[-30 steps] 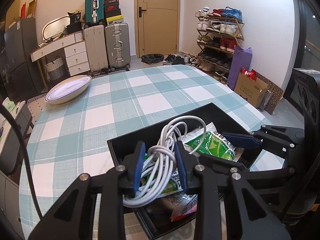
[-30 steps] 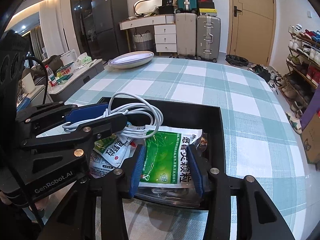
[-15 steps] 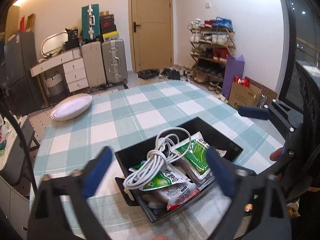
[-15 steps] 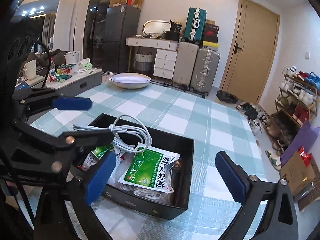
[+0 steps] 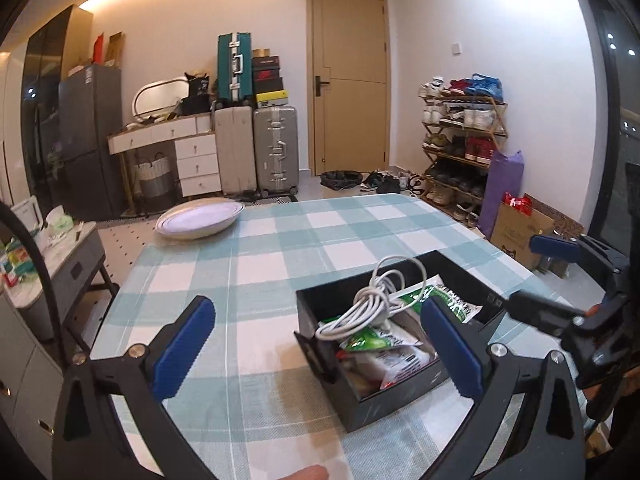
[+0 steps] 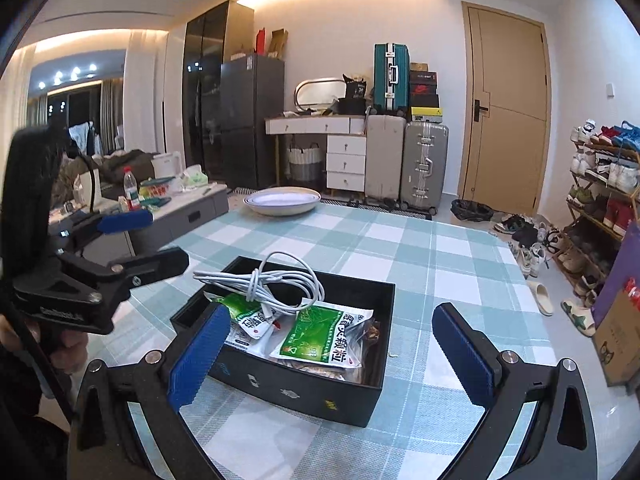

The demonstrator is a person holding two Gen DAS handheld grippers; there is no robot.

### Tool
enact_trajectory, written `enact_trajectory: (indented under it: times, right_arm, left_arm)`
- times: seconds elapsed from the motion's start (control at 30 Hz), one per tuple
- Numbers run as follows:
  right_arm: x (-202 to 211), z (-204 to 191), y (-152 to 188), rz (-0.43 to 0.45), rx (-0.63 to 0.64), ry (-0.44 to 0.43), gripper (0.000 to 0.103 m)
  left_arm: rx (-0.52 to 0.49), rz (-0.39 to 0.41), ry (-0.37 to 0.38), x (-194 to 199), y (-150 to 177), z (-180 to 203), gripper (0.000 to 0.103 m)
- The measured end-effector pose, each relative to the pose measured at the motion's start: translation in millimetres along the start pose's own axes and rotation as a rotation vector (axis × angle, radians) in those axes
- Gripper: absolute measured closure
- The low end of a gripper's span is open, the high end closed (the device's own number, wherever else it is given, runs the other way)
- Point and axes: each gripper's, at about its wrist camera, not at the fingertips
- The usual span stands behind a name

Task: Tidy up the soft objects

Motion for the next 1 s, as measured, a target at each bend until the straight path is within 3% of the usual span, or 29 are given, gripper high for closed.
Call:
enact_trajectory:
  times: [0.37,1.0]
  right_arm:
    - [5,-1,15,0.024,-0.043,-0.020,0.000]
    - [-9,3,29,0.032,-0.052,0.006,0.000]
  left_arm:
    - [-0.007,0.019,-0.034,-5,26,-2,0.000]
    - [0.031,0.037,-0.042,-12,34,-10,0.000]
Point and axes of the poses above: each gripper's, at about its wrist camera, not at the fingertips, and x roughly against the way its jaws point, z to its right, y to its underside, and after that the axes turned 4 degrees about x, right-handed
